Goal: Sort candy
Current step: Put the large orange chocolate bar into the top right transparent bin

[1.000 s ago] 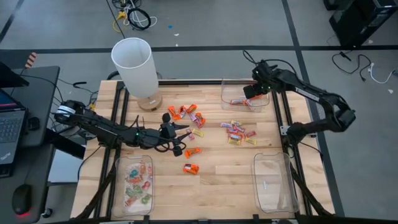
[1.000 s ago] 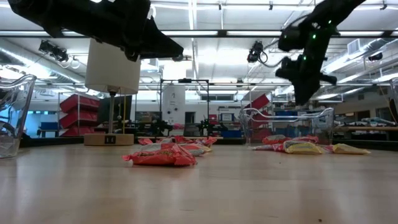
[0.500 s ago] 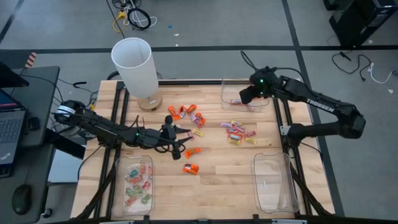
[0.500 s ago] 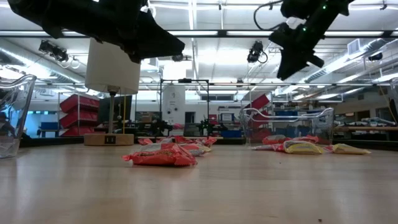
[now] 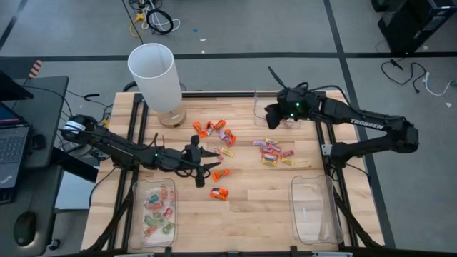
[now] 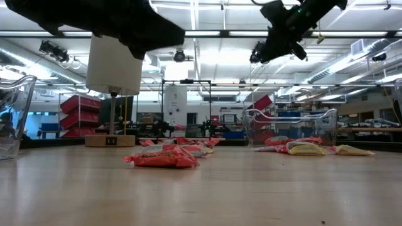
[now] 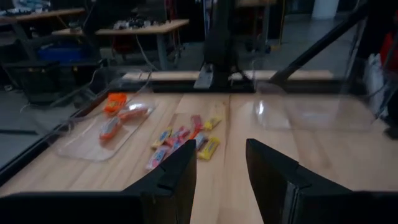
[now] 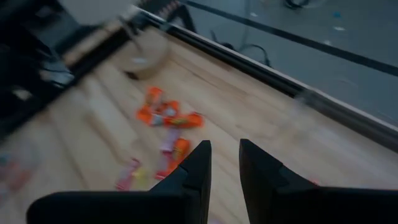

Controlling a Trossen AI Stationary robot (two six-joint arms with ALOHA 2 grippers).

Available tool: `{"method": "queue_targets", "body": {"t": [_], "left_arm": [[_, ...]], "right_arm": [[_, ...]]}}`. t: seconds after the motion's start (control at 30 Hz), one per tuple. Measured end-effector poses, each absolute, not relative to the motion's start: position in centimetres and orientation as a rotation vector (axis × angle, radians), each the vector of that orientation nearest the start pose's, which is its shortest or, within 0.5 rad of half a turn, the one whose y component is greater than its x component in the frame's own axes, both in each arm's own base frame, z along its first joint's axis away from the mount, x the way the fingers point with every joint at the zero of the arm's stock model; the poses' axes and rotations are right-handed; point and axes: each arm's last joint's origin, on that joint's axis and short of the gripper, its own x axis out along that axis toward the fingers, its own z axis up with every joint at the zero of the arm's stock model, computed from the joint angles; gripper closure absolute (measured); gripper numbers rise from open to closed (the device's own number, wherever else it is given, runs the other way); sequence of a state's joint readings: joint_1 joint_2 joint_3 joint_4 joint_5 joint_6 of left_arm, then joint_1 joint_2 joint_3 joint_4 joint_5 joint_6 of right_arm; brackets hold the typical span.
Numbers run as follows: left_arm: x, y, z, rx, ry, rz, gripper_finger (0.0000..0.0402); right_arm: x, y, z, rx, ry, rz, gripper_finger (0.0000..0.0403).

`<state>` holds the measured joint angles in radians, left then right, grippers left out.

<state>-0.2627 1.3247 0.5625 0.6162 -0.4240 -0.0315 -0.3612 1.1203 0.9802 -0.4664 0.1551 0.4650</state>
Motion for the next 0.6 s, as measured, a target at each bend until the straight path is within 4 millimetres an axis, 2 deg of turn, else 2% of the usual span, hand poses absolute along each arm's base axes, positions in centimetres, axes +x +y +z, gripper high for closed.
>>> {"method": "queue_targets", "body": {"t": [0.33, 0.6], "left_arm": [[25.6, -7.6, 25.2, 0.042, 0.038, 0.081, 0.0259], [23.8, -8.0, 27.2, 0.064, -0.022, 0.044, 0.0259]], "right_arm": [[24.9, -5.7, 31.7, 0.471, 0.36, -0.458, 0.0334], [27.7, -5.1, 29.9, 0.462, 0.376, -0.417, 0.0334]]}}
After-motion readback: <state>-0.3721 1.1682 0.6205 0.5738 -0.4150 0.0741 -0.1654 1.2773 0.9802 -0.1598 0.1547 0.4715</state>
